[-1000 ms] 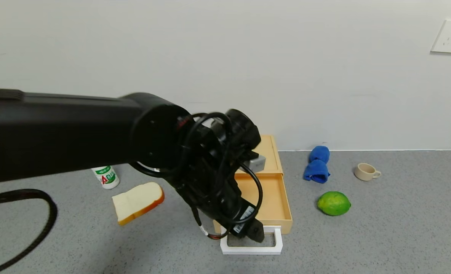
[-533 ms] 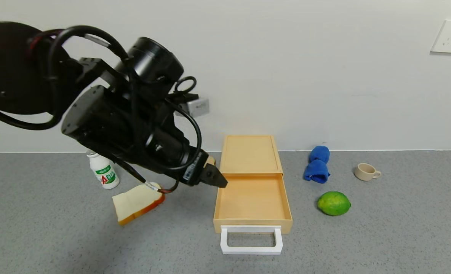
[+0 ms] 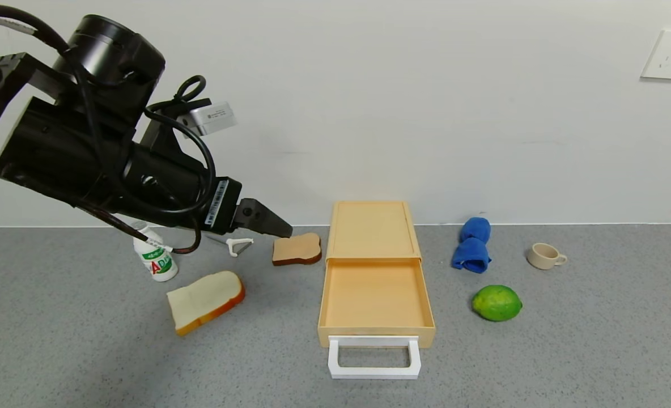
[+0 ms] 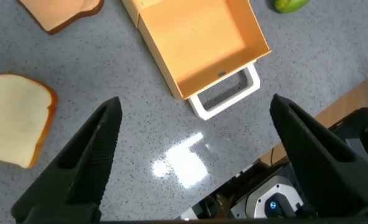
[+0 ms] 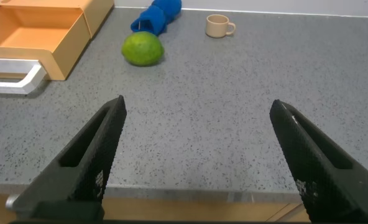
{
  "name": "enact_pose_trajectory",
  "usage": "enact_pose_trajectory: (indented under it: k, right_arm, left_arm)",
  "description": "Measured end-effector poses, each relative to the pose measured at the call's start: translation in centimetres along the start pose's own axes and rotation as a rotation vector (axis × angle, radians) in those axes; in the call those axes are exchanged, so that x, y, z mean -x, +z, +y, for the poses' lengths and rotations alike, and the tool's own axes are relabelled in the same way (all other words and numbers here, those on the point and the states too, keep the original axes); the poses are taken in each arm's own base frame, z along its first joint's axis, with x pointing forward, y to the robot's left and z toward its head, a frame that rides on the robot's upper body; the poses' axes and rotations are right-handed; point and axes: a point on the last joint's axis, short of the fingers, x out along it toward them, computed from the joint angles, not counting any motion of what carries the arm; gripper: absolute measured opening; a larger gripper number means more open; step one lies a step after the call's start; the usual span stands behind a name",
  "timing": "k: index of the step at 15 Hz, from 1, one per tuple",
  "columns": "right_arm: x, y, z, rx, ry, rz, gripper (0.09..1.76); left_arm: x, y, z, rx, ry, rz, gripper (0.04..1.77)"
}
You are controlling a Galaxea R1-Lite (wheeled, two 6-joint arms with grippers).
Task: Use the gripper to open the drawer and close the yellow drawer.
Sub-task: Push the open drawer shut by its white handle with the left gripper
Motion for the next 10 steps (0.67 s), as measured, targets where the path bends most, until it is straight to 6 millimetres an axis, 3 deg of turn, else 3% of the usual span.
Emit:
enact_pose_trajectory:
  k: [10]
  right_arm:
    - [0.00, 0.01, 0.00, 0.000, 0.000, 0.000, 1.71]
  left_arm:
    - [0.48, -0.19, 0.10, 0.005, 0.004, -0.003, 1.72]
